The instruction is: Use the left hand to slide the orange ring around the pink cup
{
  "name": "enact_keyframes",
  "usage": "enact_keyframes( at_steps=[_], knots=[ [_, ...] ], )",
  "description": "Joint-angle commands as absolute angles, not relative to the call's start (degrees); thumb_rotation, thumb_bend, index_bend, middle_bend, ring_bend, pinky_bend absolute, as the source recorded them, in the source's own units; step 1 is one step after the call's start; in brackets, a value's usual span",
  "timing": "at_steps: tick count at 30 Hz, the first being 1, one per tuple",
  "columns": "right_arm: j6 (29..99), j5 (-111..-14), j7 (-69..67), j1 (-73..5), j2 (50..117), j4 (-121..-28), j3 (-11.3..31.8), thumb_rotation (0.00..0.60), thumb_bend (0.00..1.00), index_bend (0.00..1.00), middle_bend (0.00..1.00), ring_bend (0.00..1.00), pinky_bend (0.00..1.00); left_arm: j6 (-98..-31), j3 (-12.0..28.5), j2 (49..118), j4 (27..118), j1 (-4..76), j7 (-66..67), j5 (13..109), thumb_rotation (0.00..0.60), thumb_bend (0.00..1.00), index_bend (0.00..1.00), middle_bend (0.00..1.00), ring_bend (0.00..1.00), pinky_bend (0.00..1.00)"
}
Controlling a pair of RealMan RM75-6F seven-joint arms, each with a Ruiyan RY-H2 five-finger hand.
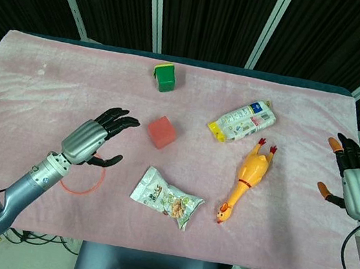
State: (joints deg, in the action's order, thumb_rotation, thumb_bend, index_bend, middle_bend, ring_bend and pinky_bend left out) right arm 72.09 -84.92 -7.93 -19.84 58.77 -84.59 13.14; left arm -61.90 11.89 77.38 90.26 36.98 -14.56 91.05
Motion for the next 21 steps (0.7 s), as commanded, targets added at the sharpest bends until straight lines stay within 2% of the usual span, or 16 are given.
enact_keyframes(
  at_steps=[1, 5, 9, 21],
  knots=[
    [70.8, -84.9, -8.9, -20.9, 59.1, -85.2, 13.2, 0.6, 0.17, 0.0, 0.0, 0.0, 0.18, -62.0, 11.9, 77.3, 90.5, 37.7, -16.8, 91.1, 0.6, 0.34, 0.12, 0.14, 0.0, 0.01],
    [69.8, -85.8, -10.0, -22.0, 59.4, -85.7, 12.7, 0.6, 0.17, 0.0, 0.0, 0.0, 0.18, -62.1, 11.5, 76.8, 90.9, 37.8, -18.1, 91.3, 0.6, 0.34, 0.13, 0.14, 0.0, 0.02],
    [71.3, -87.3, -9.9, -21.7, 59.7, -86.9, 12.2, 0.6, 0.17, 0.0, 0.0, 0.0, 0.18, -64.3, 9.8, 75.5, 90.6, 36.6, -16.1, 93.3, 0.6, 0.34, 0.14, 0.15, 0.0, 0.02],
    [73.6, -86.0, -6.6, -19.6, 59.3, -89.2, 10.9, 0.6, 0.17, 0.0, 0.0, 0.0, 0.18, -66.3, 8.6, 70.6, 93.9, 34.0, -12.5, 91.7, 0.6, 0.34, 0.13, 0.11, 0.0, 0.02]
  ],
)
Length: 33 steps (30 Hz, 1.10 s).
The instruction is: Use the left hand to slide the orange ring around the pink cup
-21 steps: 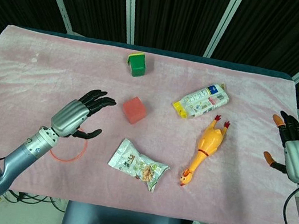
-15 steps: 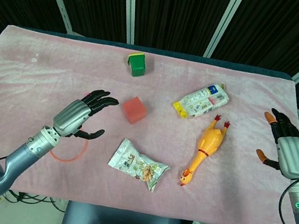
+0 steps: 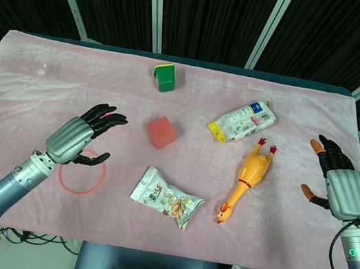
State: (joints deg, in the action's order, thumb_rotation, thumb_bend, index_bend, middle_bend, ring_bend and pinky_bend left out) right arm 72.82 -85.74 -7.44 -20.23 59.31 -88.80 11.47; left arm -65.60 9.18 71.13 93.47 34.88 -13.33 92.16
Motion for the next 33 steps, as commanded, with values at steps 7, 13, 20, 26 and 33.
enact_keyframes(
  at_steps=[7, 13, 20, 26, 33],
  knots=[
    [76.6, -84.0, -5.4, -15.9, 58.3, -92.0, 9.4, 0.6, 0.17, 0.0, 0.0, 0.0, 0.18, -68.5, 7.0, 67.0, 95.9, 30.6, -5.2, 89.5, 0.6, 0.34, 0.16, 0.11, 0.0, 0.02],
    [84.8, -85.0, -1.4, -8.0, 62.5, -92.2, 4.1, 0.6, 0.17, 0.0, 0.0, 0.0, 0.18, -74.2, 2.8, 63.3, 100.0, 22.7, 9.1, 85.6, 0.6, 0.34, 0.19, 0.11, 0.0, 0.0],
    [85.9, -85.4, -1.4, -5.7, 67.0, -88.6, 1.9, 0.6, 0.17, 0.0, 0.0, 0.0, 0.18, -70.0, -2.2, 55.5, 111.4, 19.2, 12.3, 79.6, 0.6, 0.34, 0.26, 0.11, 0.0, 0.0],
    [85.5, -86.1, -1.0, -6.4, 68.8, -86.1, 2.4, 0.6, 0.17, 0.0, 0.0, 0.0, 0.18, -69.4, -4.3, 56.3, 110.2, 17.9, 14.9, 80.6, 0.6, 0.34, 0.32, 0.11, 0.0, 0.0],
    [85.1, -85.7, -1.5, -6.5, 69.6, -84.7, 2.7, 0.6, 0.17, 0.0, 0.0, 0.0, 0.18, -66.1, -5.0, 61.3, 104.9, 18.8, 15.3, 81.7, 0.6, 0.34, 0.36, 0.13, 0.0, 0.0]
  ],
)
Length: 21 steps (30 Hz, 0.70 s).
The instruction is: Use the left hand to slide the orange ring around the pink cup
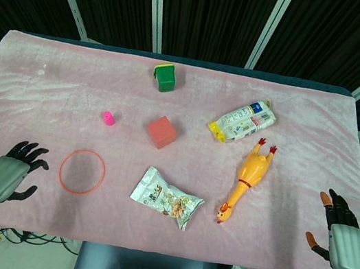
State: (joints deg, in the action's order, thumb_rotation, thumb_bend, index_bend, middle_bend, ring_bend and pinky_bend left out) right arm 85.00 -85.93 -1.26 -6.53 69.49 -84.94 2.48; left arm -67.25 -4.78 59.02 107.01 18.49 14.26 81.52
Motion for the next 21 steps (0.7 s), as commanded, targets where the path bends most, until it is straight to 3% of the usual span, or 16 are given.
enact_keyframes(
  at_steps=[1, 9, 21],
  knots=[
    [85.2, -85.7, -1.7, -6.4, 69.7, -84.7, 2.7, 0.6, 0.17, 0.0, 0.0, 0.0, 0.18, -65.8, -4.9, 62.1, 104.4, 19.0, 15.9, 81.3, 0.6, 0.34, 0.37, 0.13, 0.0, 0.0],
    [85.2, -85.4, -2.2, -6.2, 69.7, -84.4, 3.0, 0.6, 0.17, 0.0, 0.0, 0.0, 0.18, -59.5, -3.2, 67.9, 100.3, 21.8, 18.9, 75.7, 0.6, 0.34, 0.41, 0.14, 0.0, 0.0],
    [83.6, -84.2, -2.2, -6.4, 70.1, -83.5, 3.3, 0.6, 0.17, 0.0, 0.0, 0.0, 0.18, -57.8, -1.5, 74.3, 95.0, 23.6, 22.5, 72.1, 0.6, 0.34, 0.44, 0.15, 0.0, 0.0]
  ],
)
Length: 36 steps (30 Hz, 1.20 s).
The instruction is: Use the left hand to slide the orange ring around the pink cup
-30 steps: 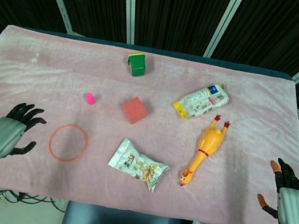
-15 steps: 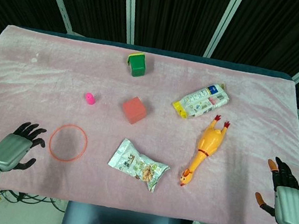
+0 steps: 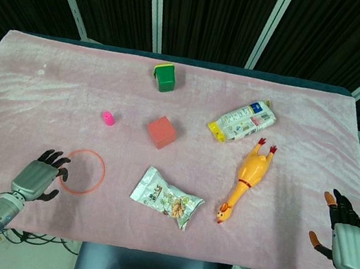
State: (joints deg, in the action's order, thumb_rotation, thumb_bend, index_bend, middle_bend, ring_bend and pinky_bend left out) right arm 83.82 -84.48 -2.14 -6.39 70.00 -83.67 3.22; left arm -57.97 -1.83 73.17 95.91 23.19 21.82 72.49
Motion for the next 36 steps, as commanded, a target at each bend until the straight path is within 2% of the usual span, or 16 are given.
enact_keyframes(
  at_steps=[1, 36],
  knots=[
    [83.5, -84.2, -2.2, -6.4, 70.1, -83.5, 3.3, 0.6, 0.17, 0.0, 0.0, 0.0, 0.18, -57.9, -1.5, 74.4, 94.8, 23.6, 22.7, 72.2, 0.6, 0.34, 0.45, 0.15, 0.0, 0.0],
    [82.3, -83.0, -3.9, -6.4, 70.5, -82.3, 4.4, 0.6, 0.17, 0.0, 0.0, 0.0, 0.18, -57.7, -4.0, 81.4, 86.8, 24.2, 25.7, 75.6, 0.6, 0.35, 0.5, 0.16, 0.0, 0.0]
  ],
)
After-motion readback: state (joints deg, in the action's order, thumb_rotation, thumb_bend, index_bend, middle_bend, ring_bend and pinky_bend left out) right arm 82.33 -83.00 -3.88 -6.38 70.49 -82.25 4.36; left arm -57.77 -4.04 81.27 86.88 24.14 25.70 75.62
